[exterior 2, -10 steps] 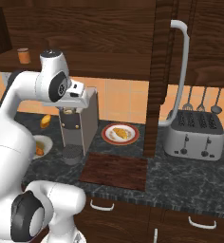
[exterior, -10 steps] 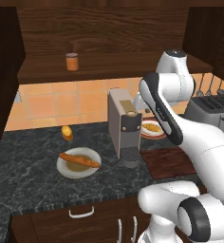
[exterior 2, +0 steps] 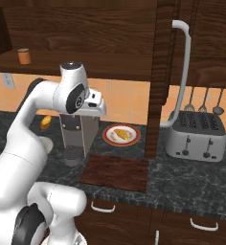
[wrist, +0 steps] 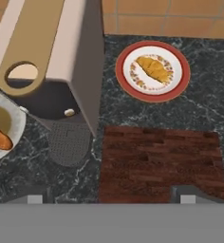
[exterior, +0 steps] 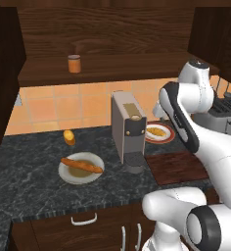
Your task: From the different types of pastries on the counter, select a croissant and place it on the cutting board. Then retrieve a jar of jam from the cabinet and place it alongside the croissant on the cutting board.
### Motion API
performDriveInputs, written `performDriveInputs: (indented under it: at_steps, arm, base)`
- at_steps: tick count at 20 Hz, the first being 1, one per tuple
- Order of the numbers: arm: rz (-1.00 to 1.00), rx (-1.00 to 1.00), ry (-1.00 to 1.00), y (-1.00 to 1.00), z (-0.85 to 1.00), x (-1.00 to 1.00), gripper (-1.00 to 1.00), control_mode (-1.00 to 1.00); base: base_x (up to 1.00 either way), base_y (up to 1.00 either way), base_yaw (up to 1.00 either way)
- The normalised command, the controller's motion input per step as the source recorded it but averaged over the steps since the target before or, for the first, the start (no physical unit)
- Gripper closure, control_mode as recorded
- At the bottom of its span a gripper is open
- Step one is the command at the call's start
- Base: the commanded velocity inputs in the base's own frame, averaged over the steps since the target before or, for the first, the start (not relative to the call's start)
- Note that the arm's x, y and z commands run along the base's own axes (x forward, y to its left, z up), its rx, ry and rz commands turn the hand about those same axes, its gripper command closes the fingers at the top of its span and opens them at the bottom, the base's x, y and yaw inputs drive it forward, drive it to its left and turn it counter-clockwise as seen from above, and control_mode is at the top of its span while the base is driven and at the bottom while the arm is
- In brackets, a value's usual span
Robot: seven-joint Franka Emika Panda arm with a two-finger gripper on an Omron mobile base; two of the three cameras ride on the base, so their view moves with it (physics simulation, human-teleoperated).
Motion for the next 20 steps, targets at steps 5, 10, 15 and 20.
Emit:
performDriveInputs:
  at_steps: [5,10,15,20]
  arm:
    - [-0.01,0.01,0.0,-0.86,-0.49,0.19,-1.0,-1.0]
    - [0.0,0.0,0.0,-0.54,-0.38,0.32,-1.0,-1.0]
    - [0.0,0.0,0.01,-0.25,-0.4,0.27,-1.0,-1.0]
    - [0.0,0.0,0.0,-0.09,-0.24,0.44,-1.0,-1.0]
  base:
    - [0.0,0.0,0.0]
    - [0.0,0.0,0.0]
    - [0.0,0.0,0.0]
    - [0.0,0.0,0.0]
